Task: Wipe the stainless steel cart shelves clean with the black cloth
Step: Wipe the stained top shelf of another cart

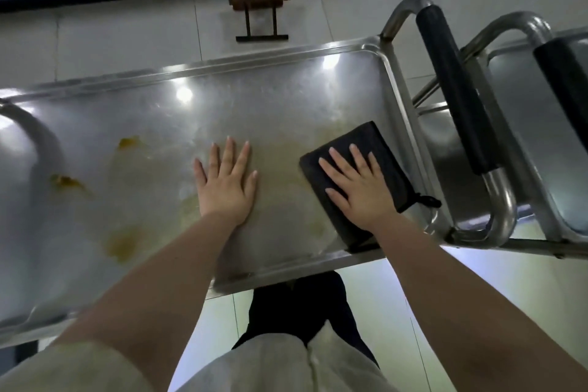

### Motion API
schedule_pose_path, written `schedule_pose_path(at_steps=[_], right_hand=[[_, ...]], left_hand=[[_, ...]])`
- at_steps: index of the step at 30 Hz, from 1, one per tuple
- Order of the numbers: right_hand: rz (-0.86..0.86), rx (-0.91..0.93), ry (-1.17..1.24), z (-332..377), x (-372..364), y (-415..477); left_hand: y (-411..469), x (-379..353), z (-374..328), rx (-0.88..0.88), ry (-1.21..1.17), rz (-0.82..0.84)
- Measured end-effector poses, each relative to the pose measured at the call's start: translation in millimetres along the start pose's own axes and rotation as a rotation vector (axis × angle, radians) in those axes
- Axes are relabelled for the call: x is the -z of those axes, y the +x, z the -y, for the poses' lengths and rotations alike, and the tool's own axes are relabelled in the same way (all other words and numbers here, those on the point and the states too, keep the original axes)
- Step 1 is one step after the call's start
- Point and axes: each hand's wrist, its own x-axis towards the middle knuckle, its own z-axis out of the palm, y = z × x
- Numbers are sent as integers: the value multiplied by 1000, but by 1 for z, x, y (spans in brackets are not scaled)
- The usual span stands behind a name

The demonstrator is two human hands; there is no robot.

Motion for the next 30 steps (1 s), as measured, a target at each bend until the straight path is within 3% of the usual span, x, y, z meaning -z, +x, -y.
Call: schedule_pose_path(at_steps=[2, 7, 9, 11, 15, 17, 20, 26, 30], right_hand=[[-2, -38, -13, -14, -2, -5], [28, -476, -24, -62, 0, -24], [8, -539, -21, -45, -2, -22], [-43, -466, 1, -1, -5, -13], [-110, -95, 33, 110, -20, 1], [-100, -45, 36, 131, -26, 2], [-112, -64, 39, 100, -22, -2], [-20, -448, 9, -32, -5, -29], [-22, -592, 1, -22, -5, -7]], left_hand=[[1, -2, 1, 0, -6, -27], [2, -6, 0, -7, -27, -52], [1, -7, -1, -9, -17, -56], [1, -7, 0, -13, -10, -56], [2, -7, 1, -20, -8, -46], [1, -8, 2, -23, 6, -36], [2, -7, 2, -18, -9, -41], [4, -10, -3, -1, 13, -42], [6, -14, -10, 6, 31, -40]])
